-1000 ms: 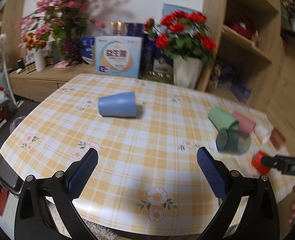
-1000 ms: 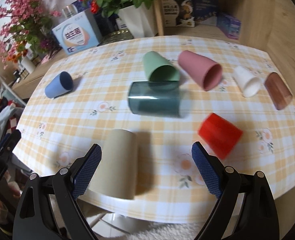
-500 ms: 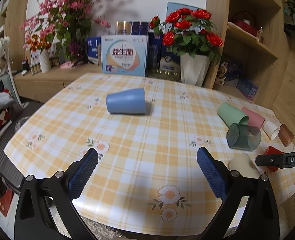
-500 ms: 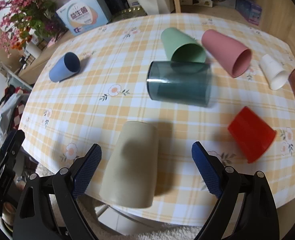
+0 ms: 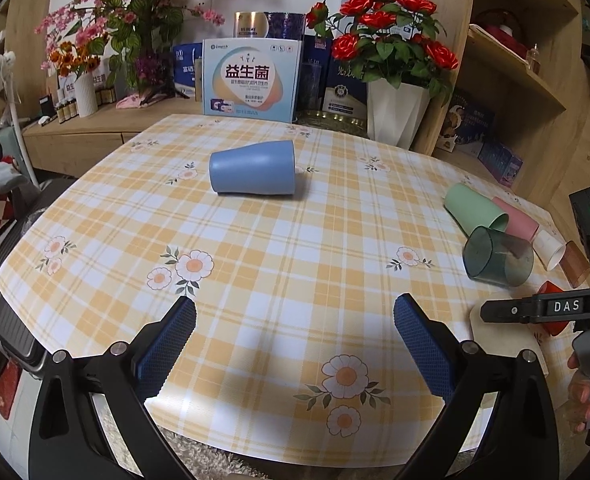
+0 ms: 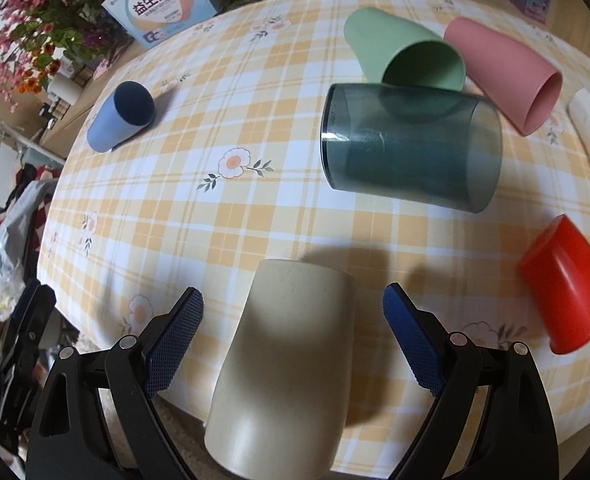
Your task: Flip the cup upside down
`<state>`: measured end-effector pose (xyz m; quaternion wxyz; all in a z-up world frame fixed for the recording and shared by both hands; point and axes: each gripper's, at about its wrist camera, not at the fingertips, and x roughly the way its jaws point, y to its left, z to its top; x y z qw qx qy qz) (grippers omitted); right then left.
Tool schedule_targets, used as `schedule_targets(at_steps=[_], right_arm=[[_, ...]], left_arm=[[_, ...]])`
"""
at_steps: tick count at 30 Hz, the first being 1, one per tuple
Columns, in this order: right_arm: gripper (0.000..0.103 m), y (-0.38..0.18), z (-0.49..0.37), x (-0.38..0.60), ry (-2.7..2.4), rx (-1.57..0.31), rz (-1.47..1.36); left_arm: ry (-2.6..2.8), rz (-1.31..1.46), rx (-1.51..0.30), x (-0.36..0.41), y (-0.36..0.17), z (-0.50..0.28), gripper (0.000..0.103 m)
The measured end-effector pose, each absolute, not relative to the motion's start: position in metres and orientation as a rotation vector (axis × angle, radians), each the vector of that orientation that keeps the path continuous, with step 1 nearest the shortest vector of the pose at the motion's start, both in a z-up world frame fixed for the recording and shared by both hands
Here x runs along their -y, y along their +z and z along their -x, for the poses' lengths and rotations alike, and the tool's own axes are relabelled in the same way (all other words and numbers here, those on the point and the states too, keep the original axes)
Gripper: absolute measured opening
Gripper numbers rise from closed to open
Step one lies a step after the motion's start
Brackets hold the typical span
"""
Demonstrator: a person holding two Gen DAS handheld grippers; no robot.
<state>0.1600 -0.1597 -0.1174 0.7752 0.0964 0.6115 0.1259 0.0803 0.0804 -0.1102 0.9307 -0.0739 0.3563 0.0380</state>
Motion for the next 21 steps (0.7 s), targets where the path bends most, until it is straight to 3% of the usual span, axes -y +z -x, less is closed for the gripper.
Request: schedule_targets(at_steps=[7, 9, 12, 21], right_arm=[[0.088, -0.129, -0.163, 0.161, 0.303, -1.362, -0.271], [0.066, -0.132, -0.163, 0.161, 0.308, -1.371, -0.284], [0.058, -0.136, -0.162, 0.165, 0.31, -1.386, -0.324], [0.057, -0.124, -0.142, 0.178, 0.313, -1.306, -0.387]], left_arm=[[0.073, 0.157, -0.756, -0.079, -0.116, -0.086, 0.097], [0.072, 0.157, -0.762, -0.079, -0.118, -0.086, 0.097], [0.075, 0.16, -0.768, -0.079, -0.119, -0.087, 0.097], [0.075, 0.161, -0.768, -0.078, -0.118, -0.086, 0.097]])
